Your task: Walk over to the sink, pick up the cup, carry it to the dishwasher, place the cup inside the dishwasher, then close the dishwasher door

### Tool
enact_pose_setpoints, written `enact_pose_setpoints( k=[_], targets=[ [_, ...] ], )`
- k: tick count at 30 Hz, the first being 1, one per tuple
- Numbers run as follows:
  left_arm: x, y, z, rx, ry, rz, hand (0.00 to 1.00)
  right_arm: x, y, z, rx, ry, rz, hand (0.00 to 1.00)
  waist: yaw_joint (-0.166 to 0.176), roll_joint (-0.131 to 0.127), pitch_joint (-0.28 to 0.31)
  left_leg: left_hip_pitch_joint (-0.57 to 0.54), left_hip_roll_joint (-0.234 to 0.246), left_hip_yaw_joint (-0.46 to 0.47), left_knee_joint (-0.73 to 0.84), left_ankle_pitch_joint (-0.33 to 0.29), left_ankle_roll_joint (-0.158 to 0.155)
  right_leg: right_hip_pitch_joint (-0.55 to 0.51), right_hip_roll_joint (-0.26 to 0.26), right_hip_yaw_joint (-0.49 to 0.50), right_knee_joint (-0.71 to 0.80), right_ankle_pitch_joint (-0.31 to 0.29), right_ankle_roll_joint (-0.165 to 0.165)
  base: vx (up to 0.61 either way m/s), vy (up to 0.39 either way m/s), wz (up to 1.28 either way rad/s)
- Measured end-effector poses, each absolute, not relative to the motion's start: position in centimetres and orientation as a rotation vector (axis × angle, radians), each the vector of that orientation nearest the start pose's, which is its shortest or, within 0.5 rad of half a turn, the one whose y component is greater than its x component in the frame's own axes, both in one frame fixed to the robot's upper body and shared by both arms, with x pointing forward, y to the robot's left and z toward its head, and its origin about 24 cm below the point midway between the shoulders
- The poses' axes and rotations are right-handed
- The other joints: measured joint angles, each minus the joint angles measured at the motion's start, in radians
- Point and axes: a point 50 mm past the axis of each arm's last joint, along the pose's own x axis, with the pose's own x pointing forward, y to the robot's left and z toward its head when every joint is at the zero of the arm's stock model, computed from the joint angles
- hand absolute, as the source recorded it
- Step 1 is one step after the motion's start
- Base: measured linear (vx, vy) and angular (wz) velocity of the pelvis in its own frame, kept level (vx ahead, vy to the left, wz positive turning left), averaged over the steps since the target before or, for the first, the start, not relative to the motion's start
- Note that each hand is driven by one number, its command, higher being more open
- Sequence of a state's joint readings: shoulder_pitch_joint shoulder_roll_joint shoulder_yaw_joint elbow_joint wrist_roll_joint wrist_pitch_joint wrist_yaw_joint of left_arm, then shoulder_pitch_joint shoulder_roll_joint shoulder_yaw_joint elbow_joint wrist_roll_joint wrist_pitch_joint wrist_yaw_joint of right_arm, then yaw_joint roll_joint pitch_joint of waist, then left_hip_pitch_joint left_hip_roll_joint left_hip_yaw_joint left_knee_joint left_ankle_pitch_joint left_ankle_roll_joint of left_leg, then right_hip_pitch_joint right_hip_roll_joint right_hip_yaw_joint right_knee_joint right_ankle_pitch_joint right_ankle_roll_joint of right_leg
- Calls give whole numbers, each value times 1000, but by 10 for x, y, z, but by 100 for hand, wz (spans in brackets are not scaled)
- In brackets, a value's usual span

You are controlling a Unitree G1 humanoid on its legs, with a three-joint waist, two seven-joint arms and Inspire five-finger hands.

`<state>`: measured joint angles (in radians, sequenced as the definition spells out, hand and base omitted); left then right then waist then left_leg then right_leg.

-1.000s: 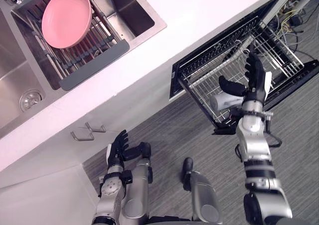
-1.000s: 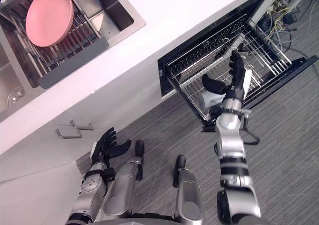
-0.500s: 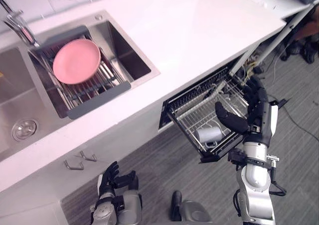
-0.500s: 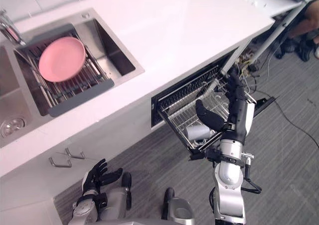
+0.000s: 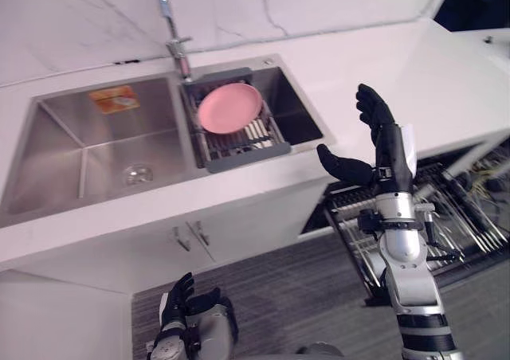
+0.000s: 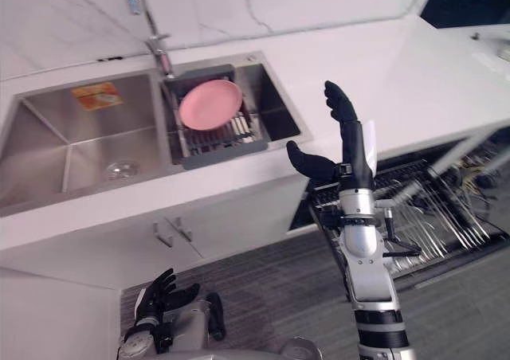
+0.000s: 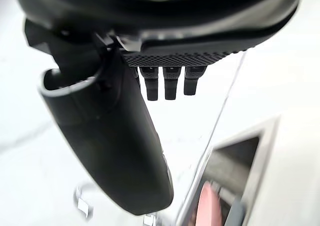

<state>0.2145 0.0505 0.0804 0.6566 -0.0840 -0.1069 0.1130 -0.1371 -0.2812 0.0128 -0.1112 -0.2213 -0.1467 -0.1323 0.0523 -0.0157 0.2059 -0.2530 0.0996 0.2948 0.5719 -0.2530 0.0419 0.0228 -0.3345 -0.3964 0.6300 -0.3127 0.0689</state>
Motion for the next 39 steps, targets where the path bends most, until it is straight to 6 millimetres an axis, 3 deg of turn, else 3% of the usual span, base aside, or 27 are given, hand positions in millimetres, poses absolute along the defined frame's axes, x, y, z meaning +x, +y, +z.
enact_pose_setpoints(
  k=[1, 4, 6, 7, 8, 9, 10, 12, 17, 24, 32, 39],
  targets=[
    [126, 198, -123, 11, 758, 268, 90, 275, -180, 120, -541, -401, -36, 90, -17, -2, 0, 18, -26, -32, -9, -12, 12, -91, -2, 132, 163, 14, -41, 172, 159, 64],
    [125, 199, -124, 34, 764, 251, 90, 278, -181, 115, -600, -377, -12, 90, -24, -10, -4, 60, -56, -84, -47, -11, 19, -156, 44, 245, 148, -16, -23, 237, 12, 75],
    [124, 203, -124, 46, 767, 254, 90, 281, -185, 121, -659, -394, -8, 90, -35, -12, -7, 84, -69, -132, -73, 3, 3, -209, 114, 360, 42, -14, -11, 255, -83, 83],
    [123, 203, -124, 51, 771, 249, 90, 283, -189, 127, -707, -413, -9, 90, -46, -18, -11, 84, -81, -162, -73, 5, -5, -224, 151, 430, -61, 9, 19, 226, -149, 96],
    [123, 209, -124, 72, 773, 248, 90, 284, -195, 132, -758, -423, -17, 90, -49, -37, -21, 76, -105, -190, -54, -1, -17, -231, 154, 470, -172, 126, 85, 229, -174, 104],
    [123, 206, -126, 76, 784, 241, 90, 284, -199, 133, -786, -419, -23, 90, -57, -26, -27, 71, -103, -213, -43, -7, -25, -219, 160, 461, -163, 127, 95, 255, -164, 71],
    [120, 203, -127, 73, 791, 237, 90, 287, -203, 132, -811, -404, -25, 90, -46, -7, -45, 73, -81, -227, -52, -10, -32, -206, 174, 441, -196, 134, 83, 269, -141, 26],
    [117, 200, -128, 76, 794, 230, 90, 290, -202, 136, -817, -413, -30, 90, -40, 5, -51, 75, -56, -231, -83, -7, -45, -183, 198, 428, -257, 156, 67, 249, -102, -5],
    [115, 194, -130, 59, 802, 221, 90, 290, -204, 134, -850, -399, -31, 90, -43, 5, -52, 148, -38, -225, -171, 1, -55, -76, 220, 422, -423, 218, 57, 154, -16, -7],
    [116, 190, -130, 75, 802, 188, 90, 293, -211, 126, -934, -346, -8, 90, -40, 6, -58, 158, -61, -247, -205, 14, -42, -18, 208, 393, -530, 274, 54, 33, 33, 11],
    [116, 188, -130, 87, 802, 158, 90, 297, -222, 95, -1029, -196, 23, 90, -42, 4, -66, 164, -86, -288, -278, 85, -44, -14, 187, 344, -550, 303, 59, -69, -17, 18],
    [116, 188, -130, 90, 803, 156, 90, 297, -226, 89, -1083, -158, 23, 90, -49, 3, -65, 119, -94, -303, -301, 125, -58, -61, 184, 337, -552, 301, 59, -161, -34, 3]
  ],
)
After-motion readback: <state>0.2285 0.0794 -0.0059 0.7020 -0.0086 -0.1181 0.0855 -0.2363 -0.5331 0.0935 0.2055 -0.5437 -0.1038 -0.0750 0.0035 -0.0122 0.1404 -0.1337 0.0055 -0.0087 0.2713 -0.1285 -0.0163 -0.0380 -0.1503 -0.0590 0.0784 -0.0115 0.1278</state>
